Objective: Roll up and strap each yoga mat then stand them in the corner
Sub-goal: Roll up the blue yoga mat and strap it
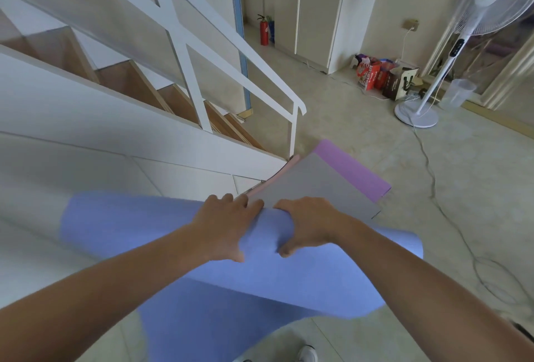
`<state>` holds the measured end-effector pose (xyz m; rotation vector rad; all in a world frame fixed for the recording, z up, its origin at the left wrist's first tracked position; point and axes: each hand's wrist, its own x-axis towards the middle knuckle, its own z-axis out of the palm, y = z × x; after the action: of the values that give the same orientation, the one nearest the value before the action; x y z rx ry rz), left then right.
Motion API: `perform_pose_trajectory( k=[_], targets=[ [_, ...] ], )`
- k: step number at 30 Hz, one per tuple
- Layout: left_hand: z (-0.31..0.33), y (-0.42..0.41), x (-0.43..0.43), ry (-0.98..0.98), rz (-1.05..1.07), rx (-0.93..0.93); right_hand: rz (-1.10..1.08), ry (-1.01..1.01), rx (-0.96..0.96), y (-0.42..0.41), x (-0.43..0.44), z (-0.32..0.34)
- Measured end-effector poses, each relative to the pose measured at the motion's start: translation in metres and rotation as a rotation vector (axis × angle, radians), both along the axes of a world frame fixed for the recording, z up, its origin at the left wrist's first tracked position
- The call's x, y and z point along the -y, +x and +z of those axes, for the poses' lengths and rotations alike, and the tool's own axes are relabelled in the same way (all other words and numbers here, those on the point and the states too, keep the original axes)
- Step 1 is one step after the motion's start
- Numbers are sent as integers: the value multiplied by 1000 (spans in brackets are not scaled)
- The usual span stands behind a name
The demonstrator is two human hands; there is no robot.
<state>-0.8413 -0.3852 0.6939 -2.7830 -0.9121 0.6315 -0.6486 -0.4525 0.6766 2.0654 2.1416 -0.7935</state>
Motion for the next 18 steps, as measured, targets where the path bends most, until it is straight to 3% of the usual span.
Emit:
perform_pose_trajectory(
  k=[3, 6, 9, 11, 15, 18],
  targets=[
    [2, -2, -9, -121, 117, 67, 42, 45, 28, -7, 8, -3],
    [19, -7, -28, -491, 341, 65, 166, 198, 261, -18, 19, -15],
    [30, -10, -33, -733, 434, 68, 153, 212, 236, -17, 13, -12],
    [33, -11, -25, -616, 344, 43, 127, 160, 162, -11, 6, -4],
    [12, -12, -6, -86, 28, -29, 50, 47, 47, -3, 0, 1],
    [8, -11, -13, -137, 142, 31, 78, 121, 44, -7, 8, -5]
  ],
)
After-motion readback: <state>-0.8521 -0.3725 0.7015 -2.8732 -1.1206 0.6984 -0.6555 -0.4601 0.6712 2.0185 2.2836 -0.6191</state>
